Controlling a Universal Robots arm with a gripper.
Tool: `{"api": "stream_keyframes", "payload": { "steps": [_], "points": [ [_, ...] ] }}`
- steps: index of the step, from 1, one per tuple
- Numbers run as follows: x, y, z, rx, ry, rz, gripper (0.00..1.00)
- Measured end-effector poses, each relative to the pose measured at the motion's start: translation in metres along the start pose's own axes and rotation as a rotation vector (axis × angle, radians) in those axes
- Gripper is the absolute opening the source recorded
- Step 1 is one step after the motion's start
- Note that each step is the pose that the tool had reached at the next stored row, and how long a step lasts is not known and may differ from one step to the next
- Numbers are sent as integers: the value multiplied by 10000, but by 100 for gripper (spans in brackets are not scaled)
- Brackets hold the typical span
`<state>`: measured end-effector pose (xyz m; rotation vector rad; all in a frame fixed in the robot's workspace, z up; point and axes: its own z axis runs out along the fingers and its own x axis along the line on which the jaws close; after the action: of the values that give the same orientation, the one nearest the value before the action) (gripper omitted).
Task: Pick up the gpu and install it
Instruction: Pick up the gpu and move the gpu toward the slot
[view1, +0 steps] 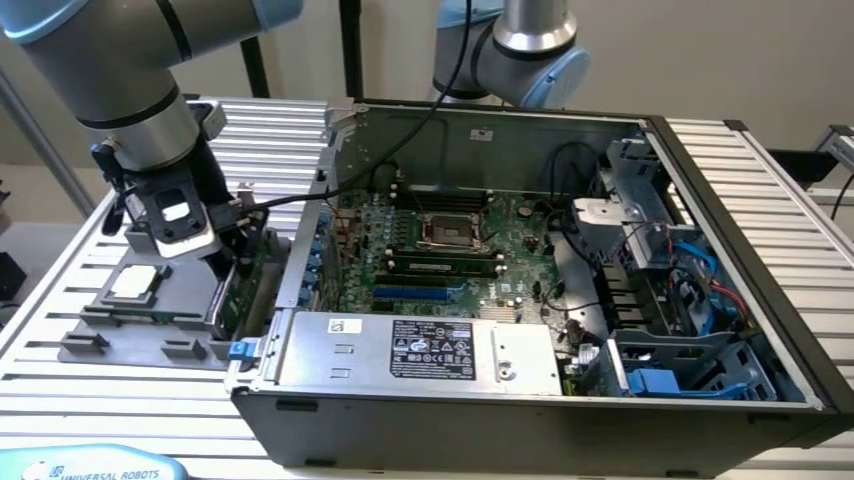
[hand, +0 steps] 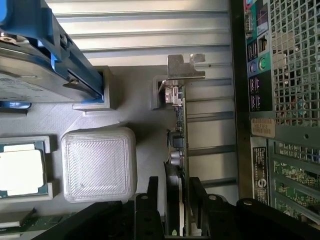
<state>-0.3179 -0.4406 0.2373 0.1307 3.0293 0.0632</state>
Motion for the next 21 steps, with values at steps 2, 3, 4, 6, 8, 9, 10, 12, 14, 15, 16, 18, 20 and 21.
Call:
{"api": "stream_keyframes", "payload": {
  "steps": [2, 3, 4, 6, 8, 9, 10, 12, 14, 15, 16, 18, 20, 21],
  "points": [
    [0, 2, 3, -1, -11, -1, 38],
    [0, 2, 4, -1, -15, -1, 38],
    [0, 3, 4, 0, -19, -1, 38],
    [0, 3, 6, -1, -22, -1, 38],
    [0, 3, 11, -2, -24, -1, 38],
    [0, 3, 14, -3, -25, -1, 38],
    [1, 3, 19, -3, -25, -1, 38],
    [2, 2, 26, -1, -24, -1, 38],
    [2, 2, 31, 0, -22, 6, 38],
    [2, 2, 34, 1, -23, 13, 38],
    [2, 2, 36, 1, -24, 23, 38],
    [2, 2, 39, 4, -26, 51, 38],
    [1, 2, 41, 7, -26, 76, 38],
    [1, 2, 42, 8, -27, 81, 38]
  ]
}}
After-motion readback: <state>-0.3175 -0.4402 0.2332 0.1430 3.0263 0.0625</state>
